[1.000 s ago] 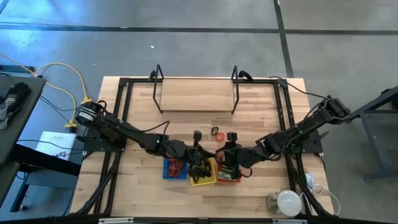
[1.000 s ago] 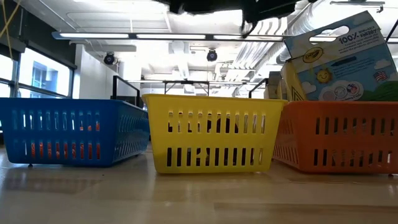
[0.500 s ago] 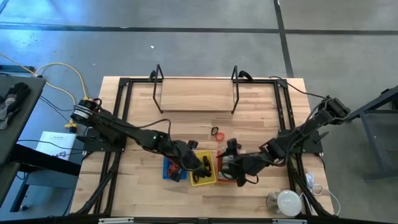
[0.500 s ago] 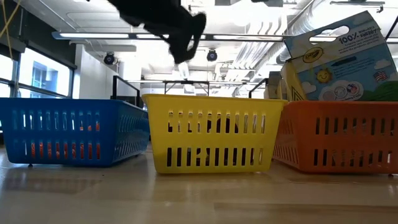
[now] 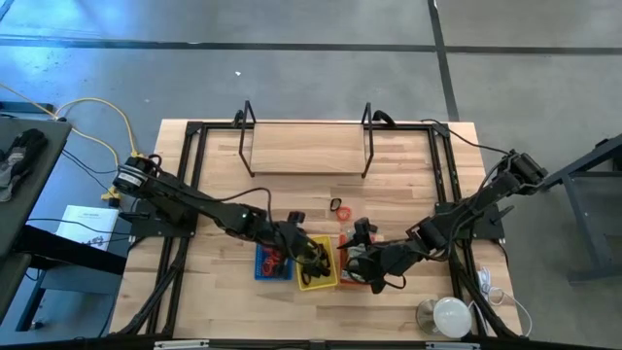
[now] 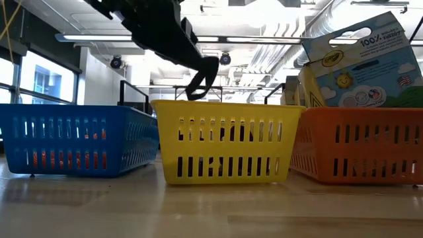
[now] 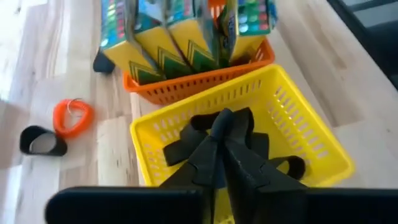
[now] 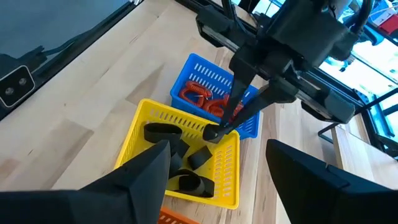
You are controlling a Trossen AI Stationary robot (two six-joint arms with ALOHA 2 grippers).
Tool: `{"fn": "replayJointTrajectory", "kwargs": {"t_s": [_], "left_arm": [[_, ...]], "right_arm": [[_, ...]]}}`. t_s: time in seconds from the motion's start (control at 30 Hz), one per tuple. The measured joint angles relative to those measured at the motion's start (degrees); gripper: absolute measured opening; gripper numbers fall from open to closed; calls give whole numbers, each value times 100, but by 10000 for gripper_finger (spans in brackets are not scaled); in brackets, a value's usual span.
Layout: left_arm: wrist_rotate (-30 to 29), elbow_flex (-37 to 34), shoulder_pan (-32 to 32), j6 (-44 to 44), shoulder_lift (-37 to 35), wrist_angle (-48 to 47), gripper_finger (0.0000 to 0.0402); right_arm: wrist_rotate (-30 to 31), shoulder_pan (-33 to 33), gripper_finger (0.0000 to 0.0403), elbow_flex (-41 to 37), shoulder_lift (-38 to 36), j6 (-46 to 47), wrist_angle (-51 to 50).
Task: Pick & Place Office Desk Supplies
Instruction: Put the black rubber band into the yellow basket
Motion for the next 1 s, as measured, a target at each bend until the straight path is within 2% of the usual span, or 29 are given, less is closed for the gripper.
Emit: {"fn": "replayJointTrajectory", "kwargs": {"t_s": [0.43,0.53,0.73,1.0], "left_arm": [[-7,0,-7,-618,13,-336,110],[176,0,-7,-841,13,-343,114],[973,-2,163,-1598,15,-494,114],[1199,-2,754,-2493,126,-332,115]], "right_arm": [[-2,0,254,0,0,16,-2],[-2,0,254,0,0,53,-2],[-7,0,254,0,0,174,2],[-6,-2,254,0,0,182,16]]}}
